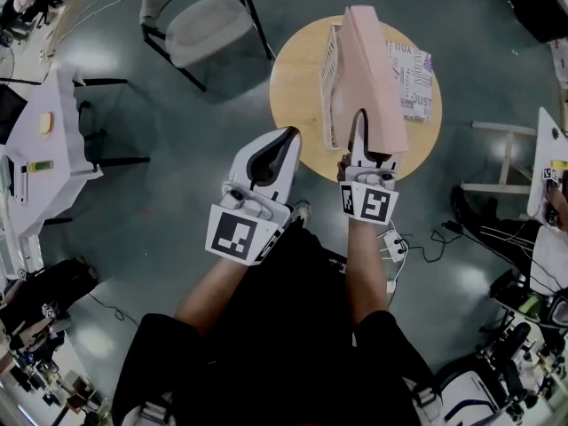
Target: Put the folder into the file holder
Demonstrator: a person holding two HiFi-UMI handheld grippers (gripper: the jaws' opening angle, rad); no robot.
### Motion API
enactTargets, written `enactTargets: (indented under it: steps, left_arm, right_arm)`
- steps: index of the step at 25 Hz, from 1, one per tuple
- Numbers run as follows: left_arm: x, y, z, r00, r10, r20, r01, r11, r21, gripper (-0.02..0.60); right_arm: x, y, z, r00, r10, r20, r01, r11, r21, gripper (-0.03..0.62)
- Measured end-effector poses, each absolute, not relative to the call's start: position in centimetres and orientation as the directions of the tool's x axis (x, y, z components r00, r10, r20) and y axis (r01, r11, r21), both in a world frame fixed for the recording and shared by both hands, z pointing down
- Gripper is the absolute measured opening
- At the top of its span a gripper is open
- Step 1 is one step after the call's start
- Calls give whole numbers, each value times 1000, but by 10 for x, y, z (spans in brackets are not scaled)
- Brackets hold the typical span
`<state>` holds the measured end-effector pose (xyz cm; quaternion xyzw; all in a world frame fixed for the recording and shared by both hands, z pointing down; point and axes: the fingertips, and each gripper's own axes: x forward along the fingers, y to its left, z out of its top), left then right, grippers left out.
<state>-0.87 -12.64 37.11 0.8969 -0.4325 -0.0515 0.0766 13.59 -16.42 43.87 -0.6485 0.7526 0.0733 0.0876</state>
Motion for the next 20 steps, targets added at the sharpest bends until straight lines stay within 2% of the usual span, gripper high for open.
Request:
enactTargets:
  steps: [20]
  left_arm:
    - [-10,-127,376,623,-782,-20,-766,-615,187,12]
  right_arm:
    - [130,-174,485,-154,-979,-130,-988,155,2,127]
